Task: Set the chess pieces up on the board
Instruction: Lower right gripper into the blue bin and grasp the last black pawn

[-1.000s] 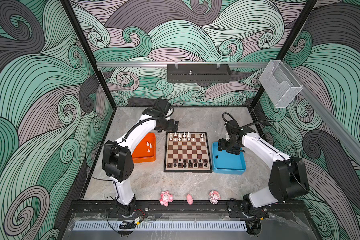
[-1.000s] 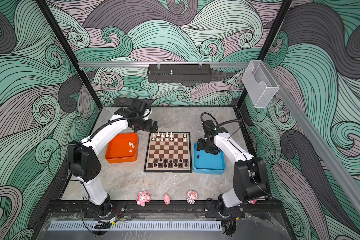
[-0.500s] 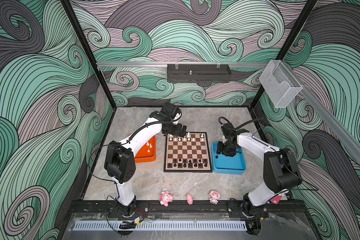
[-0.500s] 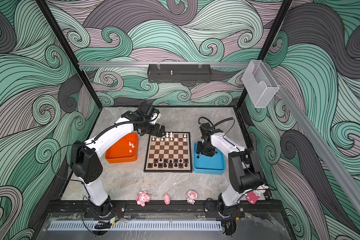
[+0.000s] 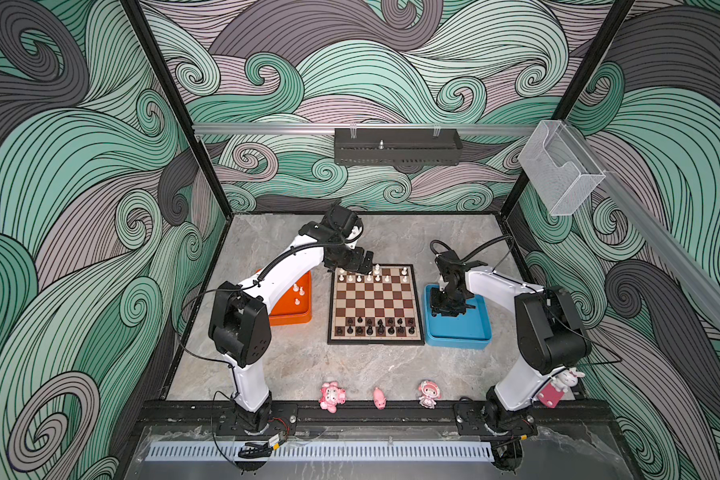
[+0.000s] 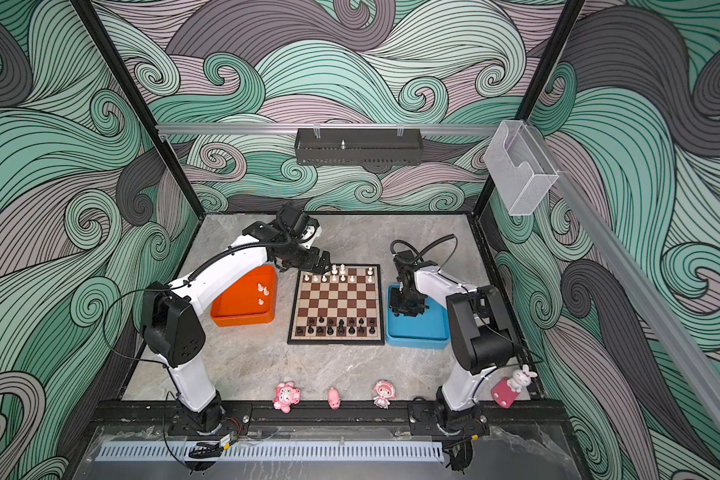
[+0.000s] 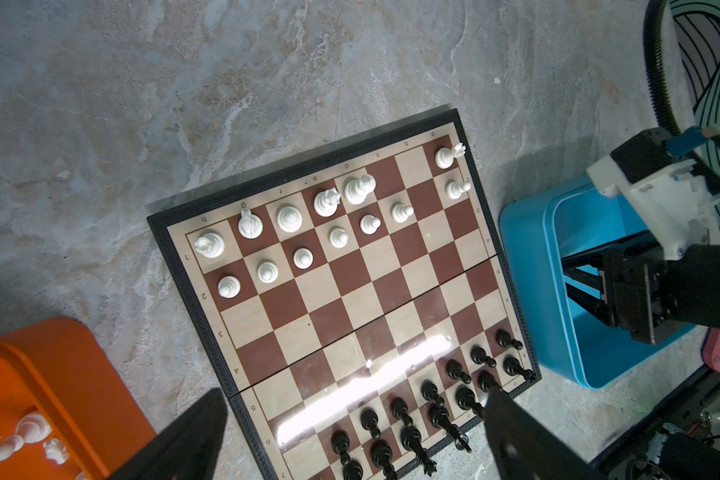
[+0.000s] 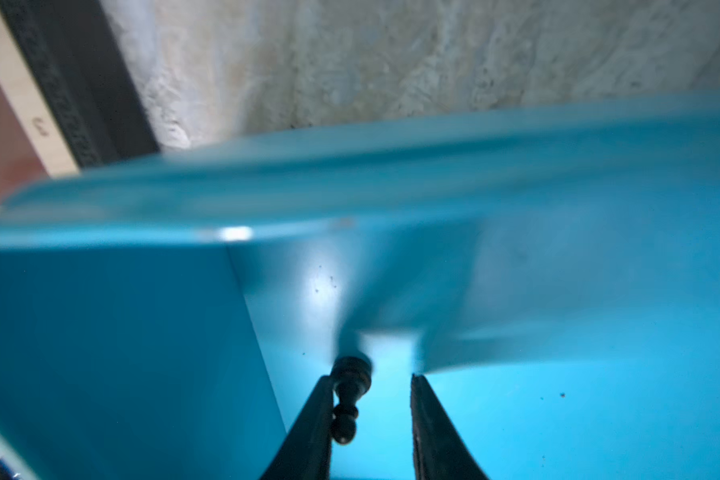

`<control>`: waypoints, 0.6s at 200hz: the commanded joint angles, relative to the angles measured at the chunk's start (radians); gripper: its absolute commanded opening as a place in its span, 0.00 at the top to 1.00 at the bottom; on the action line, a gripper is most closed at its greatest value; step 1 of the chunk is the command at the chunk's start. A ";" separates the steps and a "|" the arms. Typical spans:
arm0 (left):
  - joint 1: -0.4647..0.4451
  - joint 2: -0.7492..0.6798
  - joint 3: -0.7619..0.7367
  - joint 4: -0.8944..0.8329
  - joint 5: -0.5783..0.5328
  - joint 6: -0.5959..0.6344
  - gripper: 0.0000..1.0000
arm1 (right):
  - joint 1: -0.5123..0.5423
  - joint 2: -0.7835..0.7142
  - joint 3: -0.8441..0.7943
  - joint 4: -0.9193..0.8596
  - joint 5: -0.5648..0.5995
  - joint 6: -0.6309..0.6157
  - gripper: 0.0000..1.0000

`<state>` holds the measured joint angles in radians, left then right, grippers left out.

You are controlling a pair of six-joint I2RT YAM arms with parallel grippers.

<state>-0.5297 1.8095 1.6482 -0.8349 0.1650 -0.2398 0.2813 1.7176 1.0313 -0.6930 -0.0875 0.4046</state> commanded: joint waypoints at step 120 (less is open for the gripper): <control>0.000 0.009 0.005 -0.008 -0.057 -0.001 0.01 | 0.021 0.018 0.036 -0.019 0.003 -0.006 0.87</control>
<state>-0.5297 1.8095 1.6482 -0.8352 0.1551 -0.2394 0.2890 1.7359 1.0378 -0.6876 -0.0906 0.4019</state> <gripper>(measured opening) 0.986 0.155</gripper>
